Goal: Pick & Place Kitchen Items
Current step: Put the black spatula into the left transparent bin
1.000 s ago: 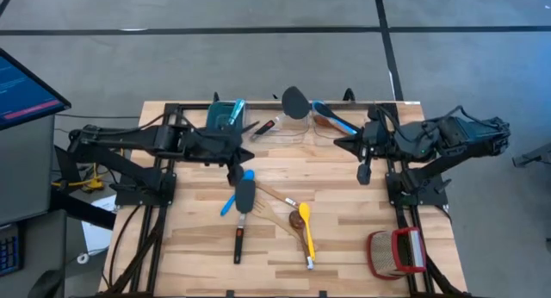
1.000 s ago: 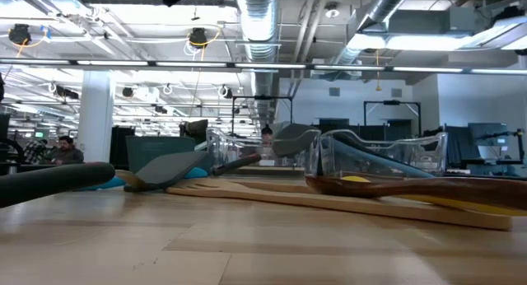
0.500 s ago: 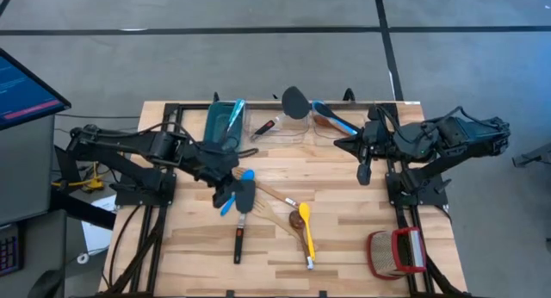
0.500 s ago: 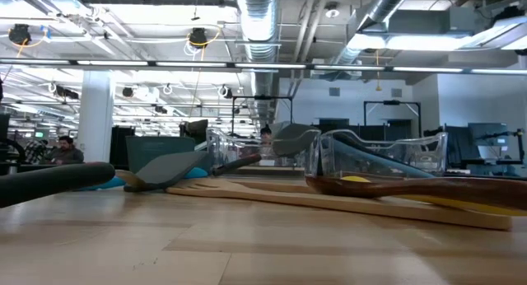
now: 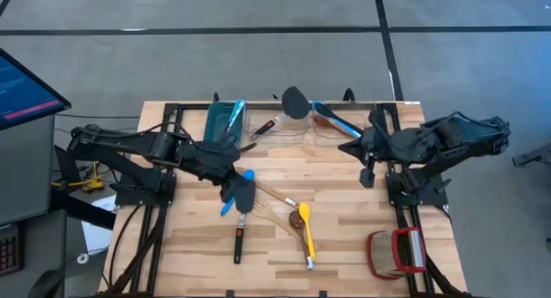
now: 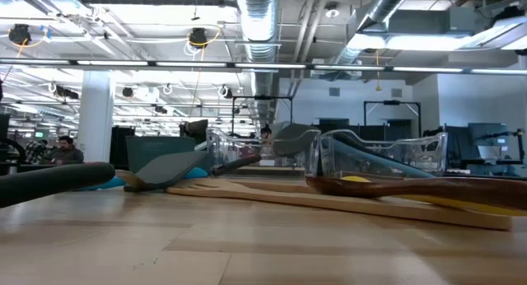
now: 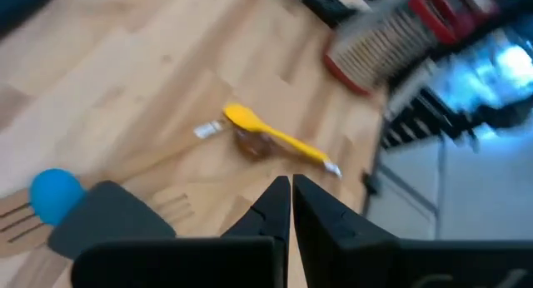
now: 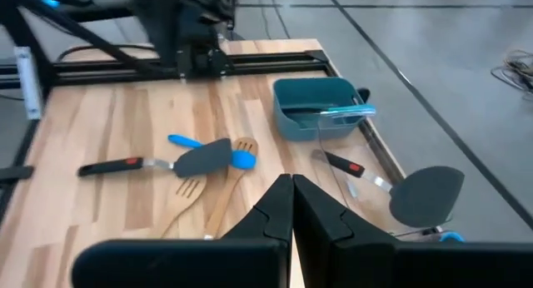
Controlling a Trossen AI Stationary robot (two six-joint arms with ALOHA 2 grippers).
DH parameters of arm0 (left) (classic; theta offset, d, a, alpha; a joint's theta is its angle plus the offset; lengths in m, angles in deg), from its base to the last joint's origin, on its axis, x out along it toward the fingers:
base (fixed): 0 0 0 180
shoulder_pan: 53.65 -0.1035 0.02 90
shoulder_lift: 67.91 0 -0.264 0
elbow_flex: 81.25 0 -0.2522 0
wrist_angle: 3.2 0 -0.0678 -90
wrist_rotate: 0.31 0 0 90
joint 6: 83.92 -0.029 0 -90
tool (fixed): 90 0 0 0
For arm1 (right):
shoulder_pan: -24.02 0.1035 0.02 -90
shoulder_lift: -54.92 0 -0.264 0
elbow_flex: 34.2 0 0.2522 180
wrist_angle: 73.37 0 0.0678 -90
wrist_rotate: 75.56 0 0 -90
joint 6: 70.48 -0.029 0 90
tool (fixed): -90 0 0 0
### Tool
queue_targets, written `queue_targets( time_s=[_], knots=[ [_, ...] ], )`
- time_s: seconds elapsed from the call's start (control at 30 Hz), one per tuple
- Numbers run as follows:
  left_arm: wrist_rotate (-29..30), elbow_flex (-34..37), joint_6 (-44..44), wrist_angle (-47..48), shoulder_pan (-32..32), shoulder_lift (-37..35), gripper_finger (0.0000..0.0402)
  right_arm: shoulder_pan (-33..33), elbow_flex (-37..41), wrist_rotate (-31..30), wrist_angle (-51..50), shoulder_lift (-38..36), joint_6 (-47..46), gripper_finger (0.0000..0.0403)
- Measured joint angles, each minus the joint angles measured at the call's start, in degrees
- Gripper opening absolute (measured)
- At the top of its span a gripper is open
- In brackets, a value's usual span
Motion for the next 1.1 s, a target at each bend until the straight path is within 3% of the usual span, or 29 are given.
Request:
queue_targets(
  time_s=[0.17,0.53,0.8,1.1],
  knots=[
    [10.6,0.0,5.0,-0.7,4.2,3.2,0.0002,3.0,0.0,0.0,-1.7,-2.5,0.3,0.0001],
    [17.3,0.0,14.2,-12.2,7.9,17.4,0.0001,11.4,0.0,-0.3,-2.9,-11.1,3.7,0.0001],
    [20.1,0.0,23.7,-14.1,11.0,20.6,0.0001,16.0,0.3,-0.3,-1.4,-15.3,9.4,0.0001],
    [26.8,-1.2,24.7,-27.5,14.6,20.6,0.0001,18.2,14.7,-0.4,9.0,-24.9,12.6,0.0002]
  ],
)
